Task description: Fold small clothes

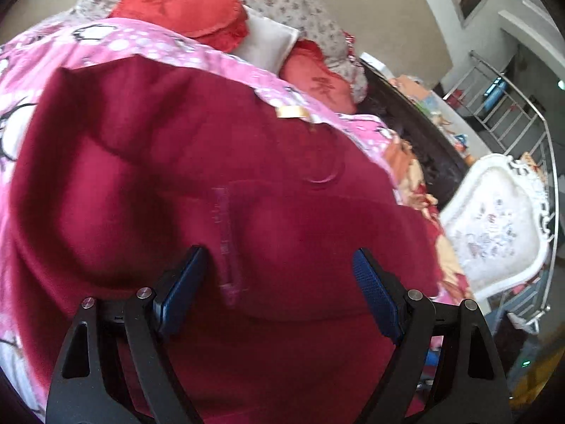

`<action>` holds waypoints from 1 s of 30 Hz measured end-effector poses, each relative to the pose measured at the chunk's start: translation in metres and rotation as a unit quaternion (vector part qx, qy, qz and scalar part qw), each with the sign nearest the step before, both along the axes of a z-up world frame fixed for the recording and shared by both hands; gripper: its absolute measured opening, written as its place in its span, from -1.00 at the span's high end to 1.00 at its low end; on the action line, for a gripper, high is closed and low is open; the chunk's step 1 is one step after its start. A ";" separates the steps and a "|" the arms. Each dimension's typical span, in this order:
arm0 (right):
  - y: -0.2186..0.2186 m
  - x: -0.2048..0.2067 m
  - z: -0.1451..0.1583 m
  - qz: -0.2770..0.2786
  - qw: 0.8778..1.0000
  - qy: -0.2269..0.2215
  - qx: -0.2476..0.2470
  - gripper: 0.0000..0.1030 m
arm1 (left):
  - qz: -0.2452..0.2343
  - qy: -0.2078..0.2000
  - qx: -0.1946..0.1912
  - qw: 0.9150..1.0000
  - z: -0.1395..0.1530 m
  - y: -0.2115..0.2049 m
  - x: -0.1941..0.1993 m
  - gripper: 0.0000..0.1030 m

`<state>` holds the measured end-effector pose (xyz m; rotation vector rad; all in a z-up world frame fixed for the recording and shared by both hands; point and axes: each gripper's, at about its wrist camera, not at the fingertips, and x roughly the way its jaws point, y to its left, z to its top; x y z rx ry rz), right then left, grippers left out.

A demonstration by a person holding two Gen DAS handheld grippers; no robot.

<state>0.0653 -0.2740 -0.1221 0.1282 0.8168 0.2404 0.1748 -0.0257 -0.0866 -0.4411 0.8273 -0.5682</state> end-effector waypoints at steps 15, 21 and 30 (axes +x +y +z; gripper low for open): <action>-0.002 -0.012 0.003 -0.001 1.000 -0.005 -0.006 0.19 | 0.035 0.046 0.055 0.997 0.007 -0.012 0.037 0.88; 0.000 -0.012 0.002 0.000 1.000 -0.005 -0.008 0.18 | 0.047 -0.001 0.051 0.998 0.043 0.010 0.003 0.92; 0.000 -0.012 0.002 0.000 1.000 -0.005 -0.007 0.16 | 0.132 -0.001 0.090 0.987 0.045 0.092 -0.012 0.92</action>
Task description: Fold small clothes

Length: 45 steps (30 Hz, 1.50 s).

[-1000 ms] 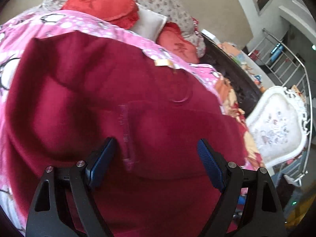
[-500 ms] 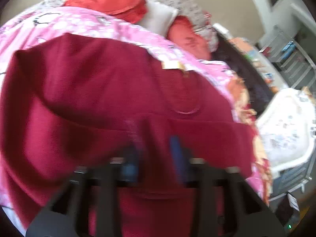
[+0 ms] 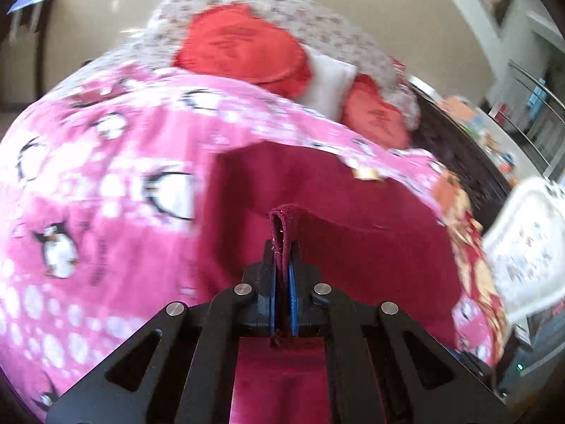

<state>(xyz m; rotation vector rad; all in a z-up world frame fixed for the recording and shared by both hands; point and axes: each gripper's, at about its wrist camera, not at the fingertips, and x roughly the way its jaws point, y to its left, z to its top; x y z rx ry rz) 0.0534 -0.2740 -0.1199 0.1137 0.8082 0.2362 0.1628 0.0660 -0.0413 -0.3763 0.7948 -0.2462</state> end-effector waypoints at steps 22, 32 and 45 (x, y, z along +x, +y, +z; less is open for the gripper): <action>-0.063 0.110 0.017 0.064 0.995 0.040 -0.064 0.86 | 0.032 0.022 0.148 0.988 -0.051 -0.057 0.017 -0.07; -0.059 0.146 0.086 0.016 0.999 -0.011 -0.034 0.80 | 0.009 -0.004 0.166 0.986 -0.060 -0.067 0.013 -0.54; -0.034 0.132 0.083 0.023 0.998 0.023 -0.059 0.60 | -0.014 0.018 0.200 0.979 -0.044 -0.085 0.007 -0.67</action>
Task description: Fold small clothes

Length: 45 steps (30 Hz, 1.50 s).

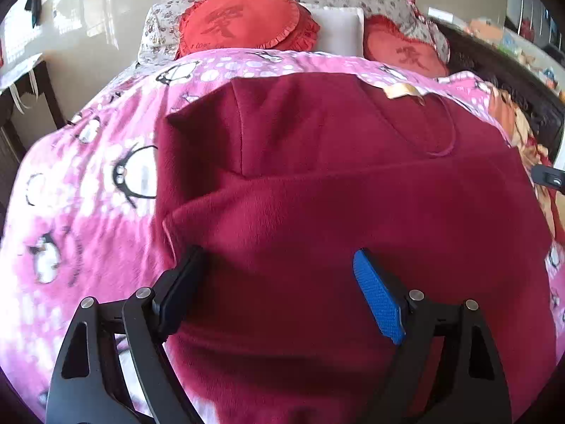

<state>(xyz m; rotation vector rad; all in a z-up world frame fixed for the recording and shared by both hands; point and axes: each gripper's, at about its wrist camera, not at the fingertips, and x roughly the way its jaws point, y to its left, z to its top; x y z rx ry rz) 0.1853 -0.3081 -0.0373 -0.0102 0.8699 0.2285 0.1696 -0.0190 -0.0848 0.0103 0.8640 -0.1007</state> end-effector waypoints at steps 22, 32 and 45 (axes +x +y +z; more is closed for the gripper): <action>-0.054 -0.295 -0.011 0.002 0.999 -0.008 0.033 -0.52 | -0.091 0.138 -0.144 0.976 -0.003 0.099 -0.219 -0.67; -0.050 -0.305 -0.007 0.013 0.998 -0.031 0.050 -0.44 | -0.183 0.201 -0.354 0.895 -0.014 0.081 -0.261 -0.67; -0.064 -0.359 -0.045 -0.025 0.994 0.030 0.103 -0.43 | -0.117 0.179 -0.326 0.921 -0.018 0.065 -0.259 0.46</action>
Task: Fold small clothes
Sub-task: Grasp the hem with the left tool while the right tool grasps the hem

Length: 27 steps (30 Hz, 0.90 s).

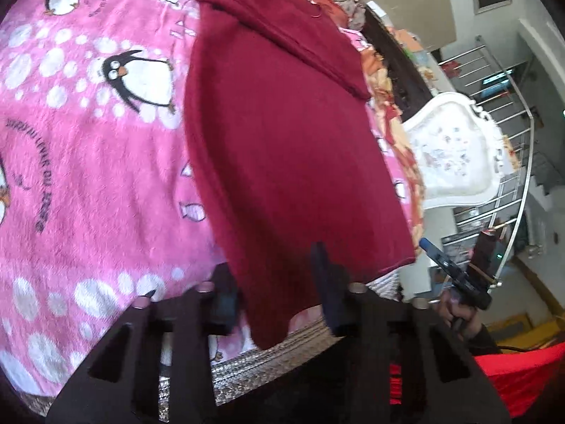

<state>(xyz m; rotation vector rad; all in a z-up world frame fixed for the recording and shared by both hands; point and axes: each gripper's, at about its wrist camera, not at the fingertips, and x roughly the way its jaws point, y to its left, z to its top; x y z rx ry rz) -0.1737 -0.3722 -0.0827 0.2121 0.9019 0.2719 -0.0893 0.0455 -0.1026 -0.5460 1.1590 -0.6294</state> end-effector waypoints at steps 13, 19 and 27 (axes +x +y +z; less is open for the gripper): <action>0.009 0.008 -0.024 0.037 0.994 0.048 0.091 0.48 | 0.013 -0.031 0.057 0.998 -0.003 -0.003 -0.011 0.72; 0.013 0.002 -0.015 0.059 0.995 0.032 0.079 0.83 | 0.028 -0.041 0.069 0.996 0.002 -0.003 -0.011 0.88; 0.021 -0.022 0.036 0.112 0.992 0.005 0.062 0.84 | 0.033 -0.090 0.054 0.994 0.038 0.016 -0.033 0.91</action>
